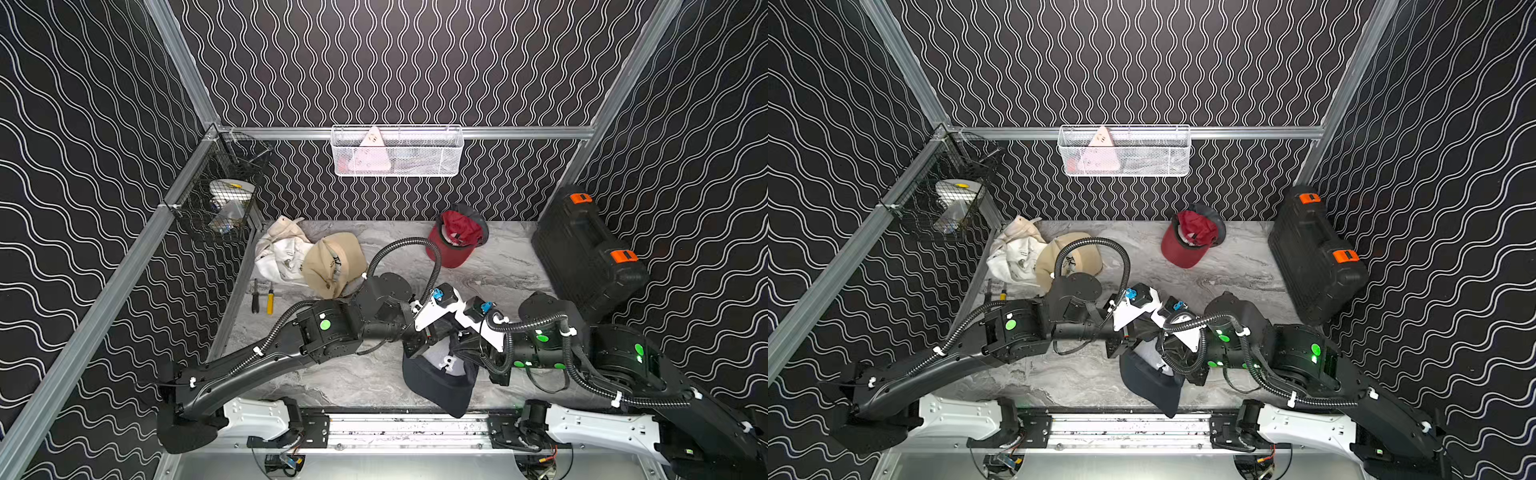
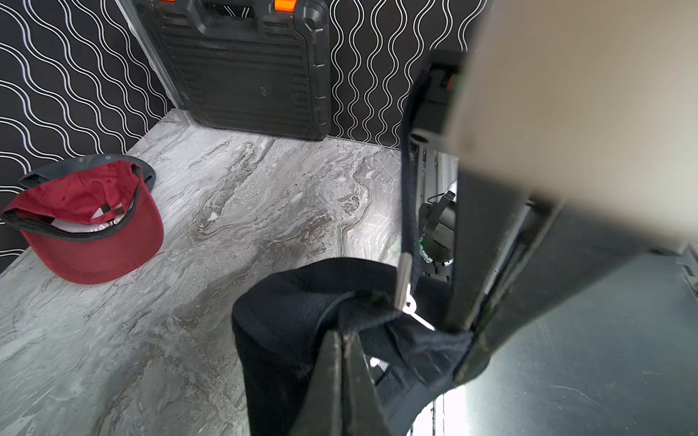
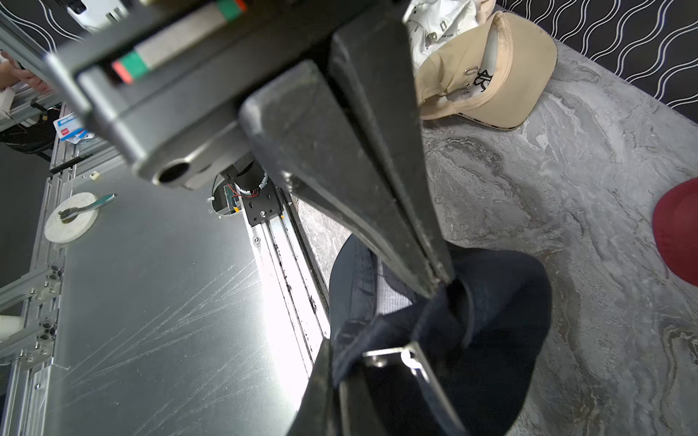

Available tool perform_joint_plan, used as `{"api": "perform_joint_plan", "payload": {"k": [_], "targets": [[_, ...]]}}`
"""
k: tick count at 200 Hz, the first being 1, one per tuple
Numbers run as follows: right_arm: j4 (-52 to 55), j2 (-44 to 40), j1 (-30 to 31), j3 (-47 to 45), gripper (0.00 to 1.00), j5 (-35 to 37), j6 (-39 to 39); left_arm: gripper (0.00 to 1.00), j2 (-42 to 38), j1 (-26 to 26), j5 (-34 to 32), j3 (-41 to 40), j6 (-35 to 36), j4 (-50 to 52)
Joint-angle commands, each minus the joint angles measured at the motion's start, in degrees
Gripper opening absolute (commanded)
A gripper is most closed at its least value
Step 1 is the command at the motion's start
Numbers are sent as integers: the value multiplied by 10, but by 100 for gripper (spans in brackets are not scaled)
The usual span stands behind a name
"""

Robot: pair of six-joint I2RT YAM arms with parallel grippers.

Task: Open the adjustable buckle of the baseball cap
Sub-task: Pull the adjustable strap on the baseball cap.

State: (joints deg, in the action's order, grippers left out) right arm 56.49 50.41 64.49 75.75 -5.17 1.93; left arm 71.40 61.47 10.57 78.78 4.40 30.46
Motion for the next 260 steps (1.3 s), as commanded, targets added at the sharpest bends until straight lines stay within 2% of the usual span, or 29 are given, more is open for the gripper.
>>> {"api": "perform_joint_plan", "payload": {"k": [1, 43, 93, 140, 174, 215, 260], "targets": [[-42, -4, 0, -2, 7, 28, 1, 0, -2, 2, 22, -1, 25, 27], [-14, 2, 0, -10, 15, 80, 7, 0, -14, 2, -1, 2, 22, 32], [-1, 24, 0, -20, 28, 97, 11, 0, -24, 2, -13, 8, 13, 29], [-14, 23, 0, -18, 39, 120, 11, 0, -26, 2, -9, 10, 8, 36], [-28, 18, 0, -15, 44, 153, 5, 0, -26, 2, -4, 10, 6, 41], [-70, -5, 0, -26, 44, 194, -5, 0, -28, 2, 8, 13, 3, 47], [-106, -29, 0, -48, 31, 193, -4, 0, -30, 2, 26, 6, -6, 35]]}}
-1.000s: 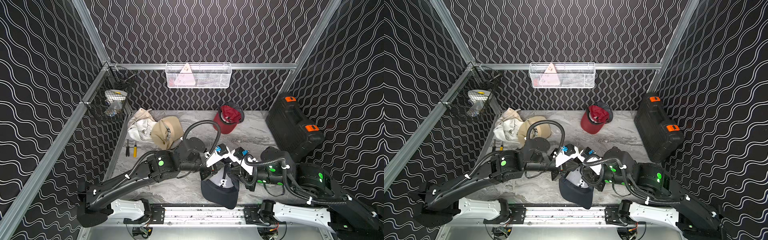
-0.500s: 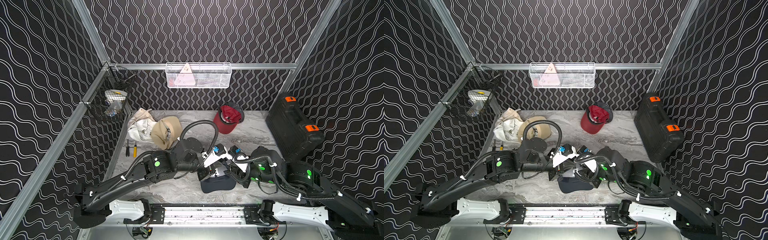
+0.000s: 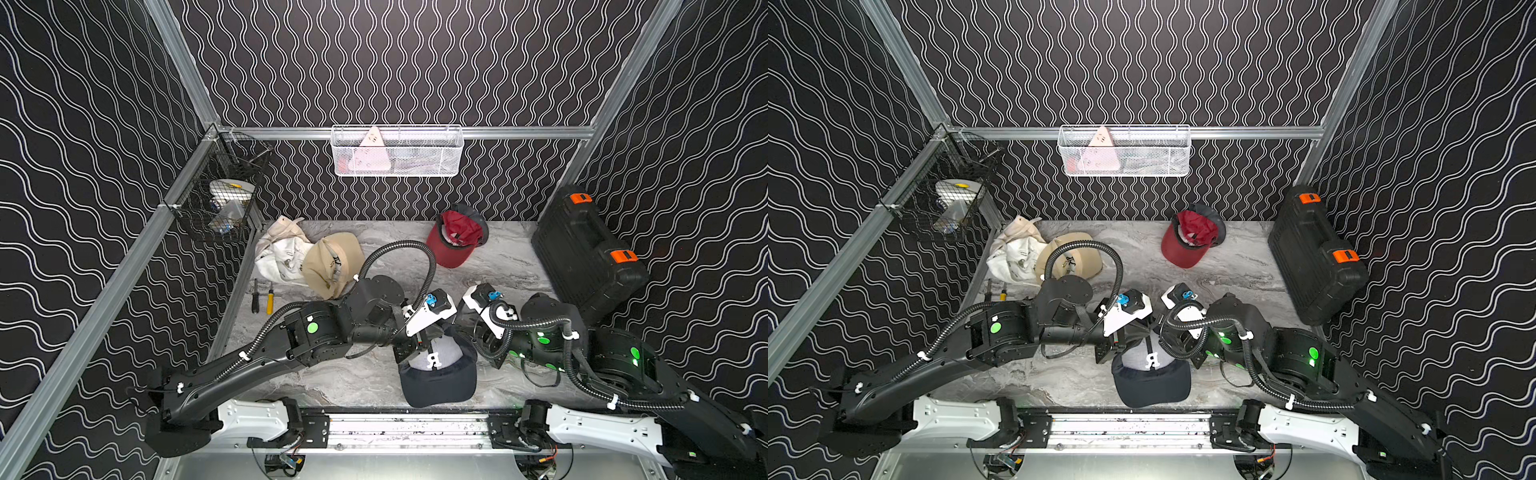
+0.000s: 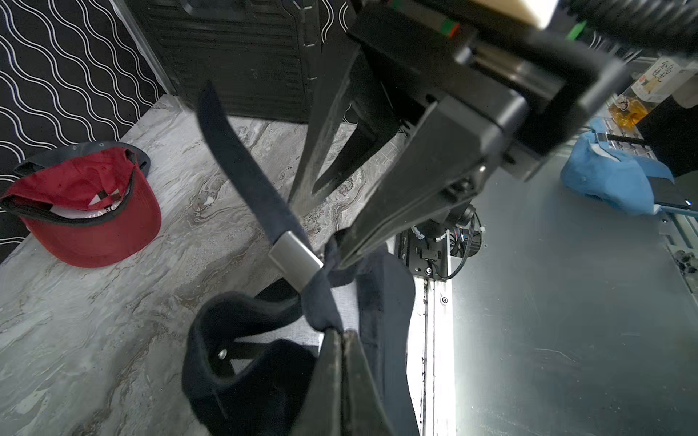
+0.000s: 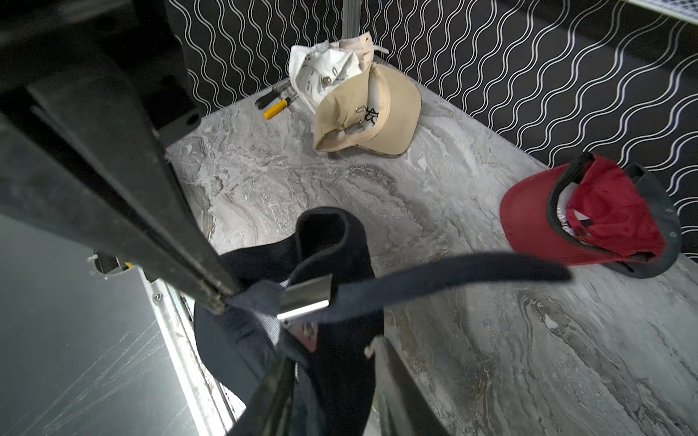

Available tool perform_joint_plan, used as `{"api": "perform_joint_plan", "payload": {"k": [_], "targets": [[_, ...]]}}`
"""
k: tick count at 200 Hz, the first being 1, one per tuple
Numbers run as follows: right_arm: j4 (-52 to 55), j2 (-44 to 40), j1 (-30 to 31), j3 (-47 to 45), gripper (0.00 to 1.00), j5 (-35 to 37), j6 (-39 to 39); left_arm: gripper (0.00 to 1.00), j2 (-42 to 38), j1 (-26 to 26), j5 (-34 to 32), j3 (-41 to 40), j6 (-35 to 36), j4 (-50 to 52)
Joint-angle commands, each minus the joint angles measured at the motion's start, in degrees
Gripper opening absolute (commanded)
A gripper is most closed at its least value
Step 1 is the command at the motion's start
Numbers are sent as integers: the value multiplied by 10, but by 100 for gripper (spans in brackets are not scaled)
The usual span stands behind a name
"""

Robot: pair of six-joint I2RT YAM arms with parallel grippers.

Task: Open the adjustable buckle of the baseball cap
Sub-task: Pull the adjustable strap on the baseball cap.

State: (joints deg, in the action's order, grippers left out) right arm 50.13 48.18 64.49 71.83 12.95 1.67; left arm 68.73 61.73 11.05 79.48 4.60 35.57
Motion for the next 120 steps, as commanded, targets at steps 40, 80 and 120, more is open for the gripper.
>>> {"api": "perform_joint_plan", "payload": {"k": [40, 80, 120], "targets": [[-59, -14, 0, -27, 32, -9, 1, 0, -8, 0, 31, -5, -13, -24], [-62, -7, 0, -28, 38, -36, -3, 0, -10, 0, 32, -6, -14, -26], [-74, -2, 0, -33, 41, -63, -4, 0, -9, 0, 25, -8, -16, -27]]}}
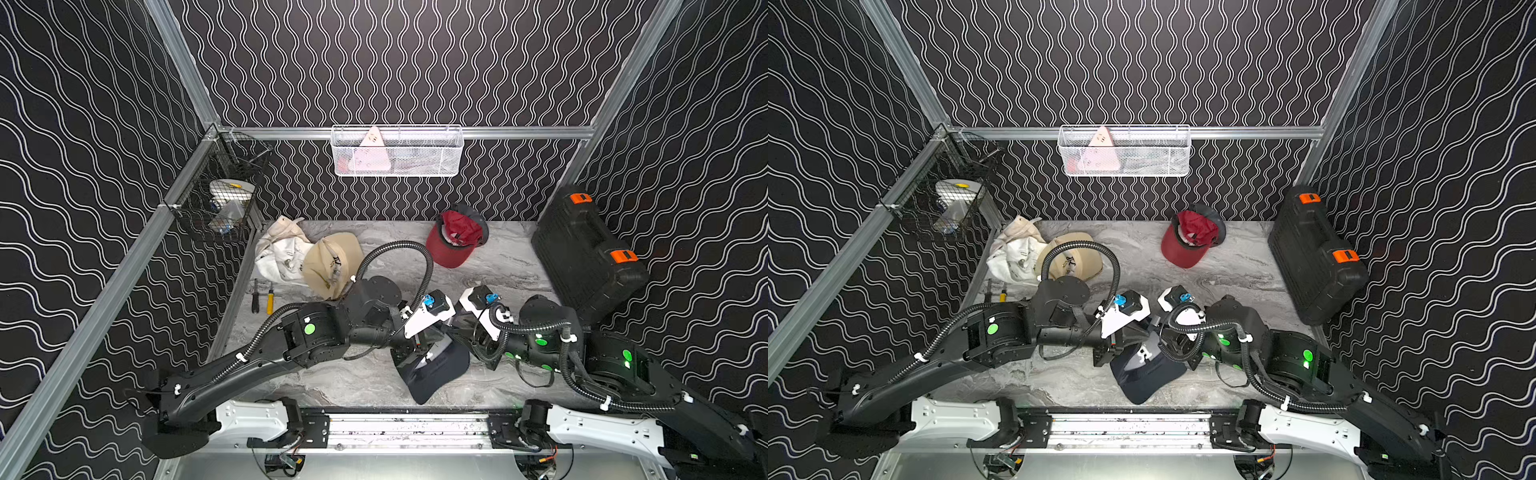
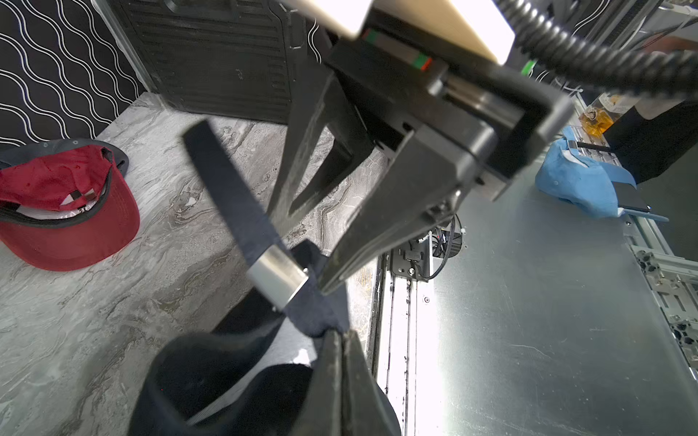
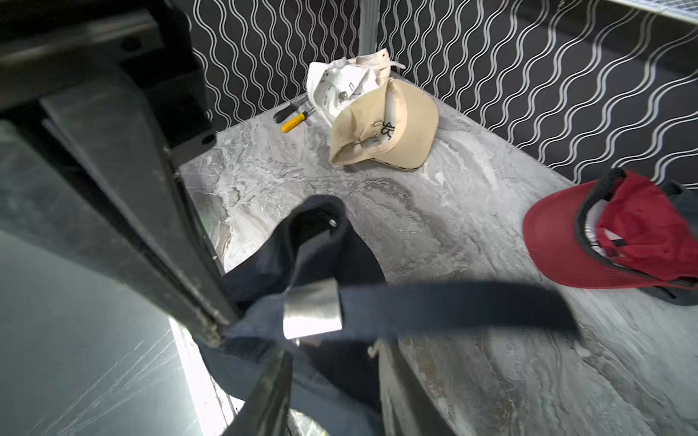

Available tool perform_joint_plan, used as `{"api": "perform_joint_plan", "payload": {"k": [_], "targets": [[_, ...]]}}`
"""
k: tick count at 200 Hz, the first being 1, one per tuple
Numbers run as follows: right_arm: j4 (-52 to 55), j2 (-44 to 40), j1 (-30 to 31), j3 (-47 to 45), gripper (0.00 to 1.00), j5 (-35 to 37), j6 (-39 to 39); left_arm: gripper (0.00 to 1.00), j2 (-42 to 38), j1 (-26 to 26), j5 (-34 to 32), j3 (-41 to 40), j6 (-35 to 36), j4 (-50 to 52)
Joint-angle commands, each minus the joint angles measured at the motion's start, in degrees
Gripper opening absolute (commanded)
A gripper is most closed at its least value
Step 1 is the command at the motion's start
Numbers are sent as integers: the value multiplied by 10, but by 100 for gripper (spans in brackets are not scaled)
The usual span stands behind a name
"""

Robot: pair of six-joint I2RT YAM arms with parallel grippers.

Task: Open the adjustable buckle of the baseball cap
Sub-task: Pull the adjustable strap on the baseball cap.

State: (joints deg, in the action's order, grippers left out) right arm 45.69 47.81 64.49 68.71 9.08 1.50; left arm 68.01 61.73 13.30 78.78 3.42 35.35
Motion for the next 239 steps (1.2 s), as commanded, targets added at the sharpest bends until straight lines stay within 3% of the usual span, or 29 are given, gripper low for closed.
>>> {"api": "perform_joint_plan", "payload": {"k": [1, 43, 89, 162, 239], "targets": [[-30, 1, 0, -2, 41, -26, -2, 0, -2, 0, 3, -1, -4, -25], [-48, -5, 0, -10, 41, -40, 2, 0, 1, 0, 6, -1, -5, -26], [-55, -14, 1, -16, 32, -28, 3, 0, 1, 0, 6, 1, -7, -28], [-50, -9, 0, -34, 41, -26, 17, 0, -10, 0, -19, 1, -13, -44], [-56, -28, 0, -45, 37, -22, 27, 0, -1, 0, -44, 0, -15, -42]]}}
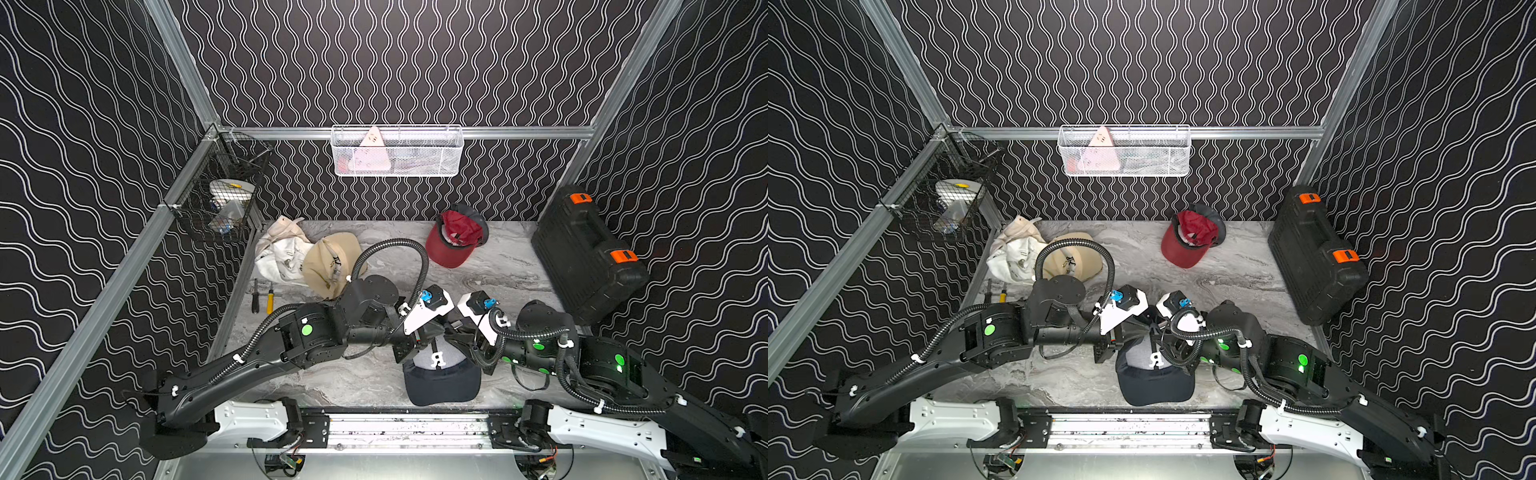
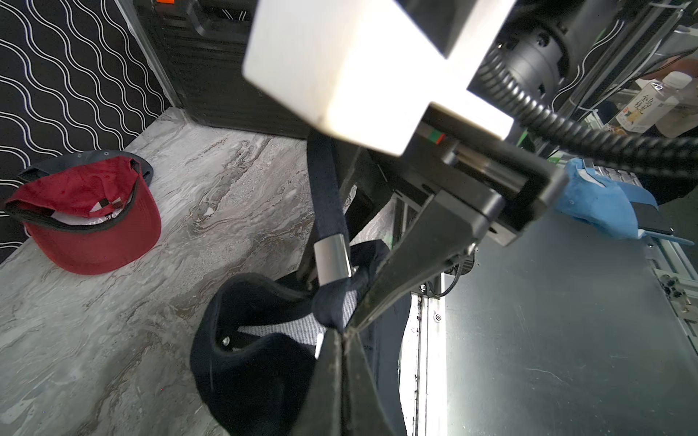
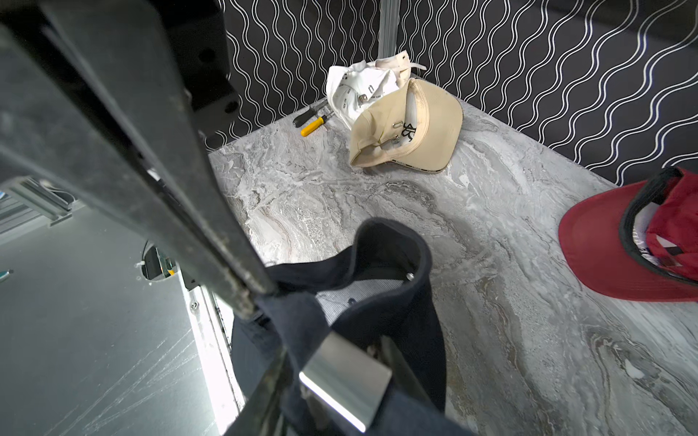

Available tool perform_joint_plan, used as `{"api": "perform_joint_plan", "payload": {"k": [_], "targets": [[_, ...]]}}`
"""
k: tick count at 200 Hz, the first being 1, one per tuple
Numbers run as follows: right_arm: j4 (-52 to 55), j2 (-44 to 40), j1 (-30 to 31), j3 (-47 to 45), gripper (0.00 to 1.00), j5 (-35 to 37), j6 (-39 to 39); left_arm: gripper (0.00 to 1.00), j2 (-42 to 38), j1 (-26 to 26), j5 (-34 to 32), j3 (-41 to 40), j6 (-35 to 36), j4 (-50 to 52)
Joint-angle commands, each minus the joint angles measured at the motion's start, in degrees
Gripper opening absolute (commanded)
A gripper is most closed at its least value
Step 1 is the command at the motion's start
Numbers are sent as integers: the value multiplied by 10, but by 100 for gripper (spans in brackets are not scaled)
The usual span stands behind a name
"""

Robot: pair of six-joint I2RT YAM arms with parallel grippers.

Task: Open the adjustable buckle of the baseball cap
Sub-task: Pull the adjustable strap on the baseball cap.

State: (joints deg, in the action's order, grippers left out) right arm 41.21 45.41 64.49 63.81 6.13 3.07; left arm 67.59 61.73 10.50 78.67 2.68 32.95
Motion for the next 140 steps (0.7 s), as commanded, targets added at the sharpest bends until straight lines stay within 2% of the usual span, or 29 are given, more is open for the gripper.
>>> {"api": "perform_joint_plan", "payload": {"k": [1, 38, 72, 111, 140], "targets": [[-12, -5, 0, 3, 37, 8, 12, 0, 2, 0, -17, 1, -8, -18], [-16, -13, 0, 1, 34, 12, 14, 0, 2, 0, -20, 2, -10, -20], [-24, -21, 0, 2, 19, 17, 15, 0, 7, 0, -22, 4, -12, -16], [-38, -33, 0, -4, 11, 26, 13, 0, 7, 0, -10, 3, -13, -15], [-50, -43, 0, -7, 8, 34, 13, 0, 11, 0, -1, 4, -11, -8]]}}
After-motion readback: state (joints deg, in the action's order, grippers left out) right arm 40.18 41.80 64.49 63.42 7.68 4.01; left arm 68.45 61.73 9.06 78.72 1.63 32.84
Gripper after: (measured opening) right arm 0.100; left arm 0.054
